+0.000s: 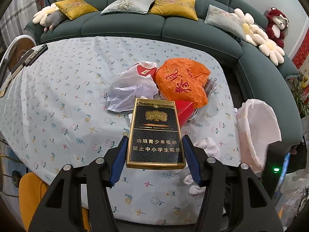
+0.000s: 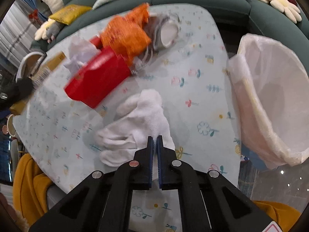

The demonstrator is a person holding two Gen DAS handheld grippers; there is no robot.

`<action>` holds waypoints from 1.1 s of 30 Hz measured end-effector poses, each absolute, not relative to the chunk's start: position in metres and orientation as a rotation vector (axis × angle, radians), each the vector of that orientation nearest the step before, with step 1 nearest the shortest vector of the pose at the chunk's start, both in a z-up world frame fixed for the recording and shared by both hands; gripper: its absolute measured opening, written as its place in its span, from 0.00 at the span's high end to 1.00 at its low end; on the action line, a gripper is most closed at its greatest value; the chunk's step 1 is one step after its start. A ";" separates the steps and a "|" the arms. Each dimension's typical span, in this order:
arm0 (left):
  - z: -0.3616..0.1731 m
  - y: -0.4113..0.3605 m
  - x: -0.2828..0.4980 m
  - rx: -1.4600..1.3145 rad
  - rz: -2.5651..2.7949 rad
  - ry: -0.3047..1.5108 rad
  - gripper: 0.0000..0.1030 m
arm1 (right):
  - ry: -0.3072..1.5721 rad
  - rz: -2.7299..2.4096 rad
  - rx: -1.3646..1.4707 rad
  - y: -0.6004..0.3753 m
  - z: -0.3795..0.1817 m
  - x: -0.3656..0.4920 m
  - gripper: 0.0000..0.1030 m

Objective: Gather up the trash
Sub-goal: 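Carry the cigarette box and white glove over the wastebasket with both tools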

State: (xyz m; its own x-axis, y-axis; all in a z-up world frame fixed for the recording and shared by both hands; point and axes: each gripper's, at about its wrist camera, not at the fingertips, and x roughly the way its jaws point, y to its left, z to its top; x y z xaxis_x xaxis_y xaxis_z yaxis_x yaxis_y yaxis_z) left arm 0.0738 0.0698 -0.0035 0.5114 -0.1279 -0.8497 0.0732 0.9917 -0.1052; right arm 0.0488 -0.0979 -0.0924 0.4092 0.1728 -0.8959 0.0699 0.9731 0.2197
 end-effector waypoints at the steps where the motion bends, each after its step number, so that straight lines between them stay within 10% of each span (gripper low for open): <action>1: -0.003 0.070 0.074 -0.059 -0.122 1.026 0.48 | 1.129 0.066 0.233 -0.099 -0.084 0.047 0.96; 33: -0.018 -0.181 0.076 0.122 -0.562 1.061 0.48 | 0.915 -0.328 0.322 -0.313 -0.007 0.000 0.96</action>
